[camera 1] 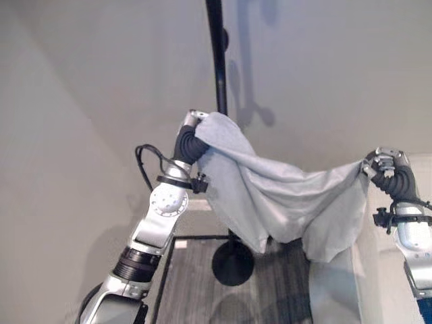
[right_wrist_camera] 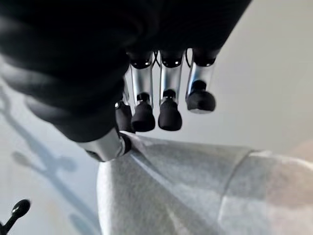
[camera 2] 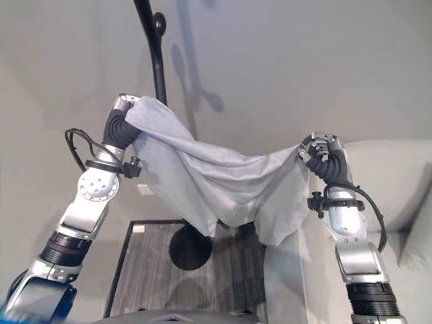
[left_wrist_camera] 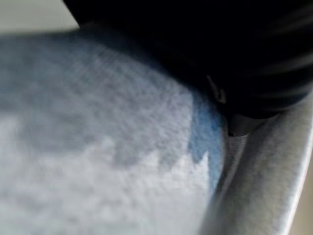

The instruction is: Hang the clothes on the sofa on the clothes rack.

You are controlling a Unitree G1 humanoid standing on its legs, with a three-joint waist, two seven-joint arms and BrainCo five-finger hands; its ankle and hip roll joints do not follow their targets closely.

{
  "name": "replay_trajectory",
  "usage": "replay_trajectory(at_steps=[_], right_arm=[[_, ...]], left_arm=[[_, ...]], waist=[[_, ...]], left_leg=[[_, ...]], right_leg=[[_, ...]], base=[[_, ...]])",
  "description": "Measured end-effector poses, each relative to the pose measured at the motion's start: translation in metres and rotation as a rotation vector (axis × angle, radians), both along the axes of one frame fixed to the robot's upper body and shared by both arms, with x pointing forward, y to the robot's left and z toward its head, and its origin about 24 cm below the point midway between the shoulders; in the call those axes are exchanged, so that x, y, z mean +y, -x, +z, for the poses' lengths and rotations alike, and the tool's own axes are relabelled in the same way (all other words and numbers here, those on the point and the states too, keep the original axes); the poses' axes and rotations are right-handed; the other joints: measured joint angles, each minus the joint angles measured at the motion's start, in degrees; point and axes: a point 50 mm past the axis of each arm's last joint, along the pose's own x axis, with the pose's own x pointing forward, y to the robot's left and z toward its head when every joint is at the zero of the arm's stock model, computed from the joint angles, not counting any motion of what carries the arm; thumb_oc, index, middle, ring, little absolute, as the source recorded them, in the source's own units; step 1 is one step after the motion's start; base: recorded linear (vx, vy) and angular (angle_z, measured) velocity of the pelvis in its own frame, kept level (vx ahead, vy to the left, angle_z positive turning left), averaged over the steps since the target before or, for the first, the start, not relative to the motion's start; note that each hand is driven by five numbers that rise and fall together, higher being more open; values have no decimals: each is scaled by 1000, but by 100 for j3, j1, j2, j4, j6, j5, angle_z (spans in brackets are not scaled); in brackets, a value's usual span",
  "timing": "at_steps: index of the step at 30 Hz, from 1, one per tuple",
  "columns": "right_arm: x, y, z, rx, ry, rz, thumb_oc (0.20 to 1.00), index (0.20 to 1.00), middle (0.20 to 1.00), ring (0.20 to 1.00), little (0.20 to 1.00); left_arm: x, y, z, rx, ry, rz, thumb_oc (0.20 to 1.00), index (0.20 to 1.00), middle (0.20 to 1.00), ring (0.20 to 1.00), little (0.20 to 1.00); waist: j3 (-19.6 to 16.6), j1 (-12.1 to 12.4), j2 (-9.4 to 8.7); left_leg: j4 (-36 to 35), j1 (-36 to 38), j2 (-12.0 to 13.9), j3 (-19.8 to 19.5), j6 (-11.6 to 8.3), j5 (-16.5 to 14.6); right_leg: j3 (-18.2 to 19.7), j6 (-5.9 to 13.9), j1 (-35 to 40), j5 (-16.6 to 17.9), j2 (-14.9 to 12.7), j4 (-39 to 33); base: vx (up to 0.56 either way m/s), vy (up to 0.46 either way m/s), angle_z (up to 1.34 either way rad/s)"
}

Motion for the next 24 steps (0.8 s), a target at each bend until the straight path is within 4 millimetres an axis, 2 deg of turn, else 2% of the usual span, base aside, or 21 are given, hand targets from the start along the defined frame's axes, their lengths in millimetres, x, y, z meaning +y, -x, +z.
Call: replay_trajectory(at_steps=[2, 4, 6, 8, 10, 18, 24], right_arm=[[0, 0, 0, 0, 0, 0, 200, 200, 200, 200, 200], [1, 0, -3, 7, -11, 1, 200, 200, 200, 200, 200], [7, 0, -8, 18, -33, 16, 200, 200, 200, 200, 200], [14, -2, -11, 22, -60, 35, 200, 200, 200, 200, 200], [22, -3, -15, 38, -70, 67, 200, 200, 200, 200, 200], [29, -7, -14, 41, -70, 98, 200, 200, 200, 200, 200], [36, -12, -9, 21, -68, 124, 200, 200, 200, 200, 200]], left_arm=[[0, 0, 0, 5, -5, -7, 200, 200, 200, 200, 200], [0, 1, 1, -1, -15, -16, 200, 200, 200, 200, 200], [1, 2, 3, -8, -22, -16, 200, 200, 200, 200, 200], [5, 4, -1, 5, -37, -4, 200, 200, 200, 200, 200], [11, 5, -6, 27, -61, 12, 200, 200, 200, 200, 200], [13, 11, -9, 30, -54, 11, 200, 200, 200, 200, 200], [17, 12, -8, 26, -47, 29, 200, 200, 200, 200, 200]], waist=[[-17, -30, 66], [-38, -41, 183], [42, -41, -36], [46, -5, -237], [38, 32, -328], [37, 183, -324], [33, 371, -318]], left_leg=[[-341, 247, -173, 15, -222, -192], [-340, 319, -295, 22, -395, -657], [-341, 340, -565, 29, -267, -706], [-343, 348, -726, 55, -176, -739], [-345, 399, -771, 111, -148, -756], [-342, 414, -780, 120, -167, -736], [-342, 403, -798, -28, -146, -721]], right_leg=[[-66, 149, 90, 23, -143, -9], [1, 308, 136, 60, -273, -16], [318, 371, 123, 67, -484, -18], [460, 409, 117, 75, -627, -16], [529, 444, 131, 70, -677, -18], [523, 480, 154, 84, -681, -17], [362, 488, 263, 77, -682, -17]], base=[[44, 90, 19], [37, 85, 5], [26, 102, 5], [16, 84, 4], [6, 65, -6], [18, 30, 0], [20, 10, 13]])
